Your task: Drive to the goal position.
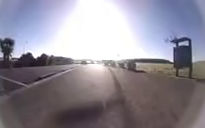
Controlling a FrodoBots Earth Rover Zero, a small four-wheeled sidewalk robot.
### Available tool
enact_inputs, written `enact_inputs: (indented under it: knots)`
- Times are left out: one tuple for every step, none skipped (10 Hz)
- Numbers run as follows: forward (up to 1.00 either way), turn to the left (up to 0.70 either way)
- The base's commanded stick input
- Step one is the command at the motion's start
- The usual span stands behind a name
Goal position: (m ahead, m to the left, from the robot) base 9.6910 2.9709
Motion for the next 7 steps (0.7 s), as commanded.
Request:
enact_inputs:
  knots:
    - [0.7, 0.0]
    - [0.7, 0.0]
    - [0.7, 0.0]
    - [0.7, 0.0]
    - [0.7, 0.0]
    - [0.7, 0.0]
    - [0.7, 0.0]
